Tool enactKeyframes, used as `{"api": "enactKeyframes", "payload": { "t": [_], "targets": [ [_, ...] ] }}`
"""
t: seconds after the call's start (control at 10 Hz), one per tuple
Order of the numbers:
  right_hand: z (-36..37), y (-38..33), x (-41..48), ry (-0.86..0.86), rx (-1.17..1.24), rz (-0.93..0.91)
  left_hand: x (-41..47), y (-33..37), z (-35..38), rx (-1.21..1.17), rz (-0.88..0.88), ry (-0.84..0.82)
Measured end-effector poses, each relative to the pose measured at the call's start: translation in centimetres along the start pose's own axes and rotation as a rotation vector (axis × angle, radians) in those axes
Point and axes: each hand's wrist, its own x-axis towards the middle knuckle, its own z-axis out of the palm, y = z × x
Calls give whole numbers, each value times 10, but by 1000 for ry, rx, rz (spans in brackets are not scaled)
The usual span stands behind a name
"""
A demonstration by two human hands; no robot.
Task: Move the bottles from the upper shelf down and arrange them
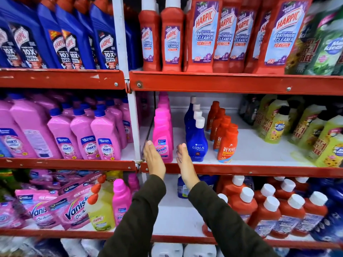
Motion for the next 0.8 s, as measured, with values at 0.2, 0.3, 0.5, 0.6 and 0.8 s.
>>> {"api": "enactKeyframes", "payload": {
  "t": [0.2,0.3,0.5,0.6,0.8],
  "targets": [
    [14,-5,5,-13,-22,70,14,3,-7,-98,-108,-185],
    [15,-6,6,-11,-36,63,19,-3,-7,-89,-113,-203],
    [12,-3,11,-14,-16,47,26,-9,-6,-75,-95,-219],
    [12,-7,4,-57,-132,-29,16,-5,-6,-20,-56,-188],
    [-15,-45,-6,245,-195,-546,-14,24,-6,139,435,17]
  ]
}}
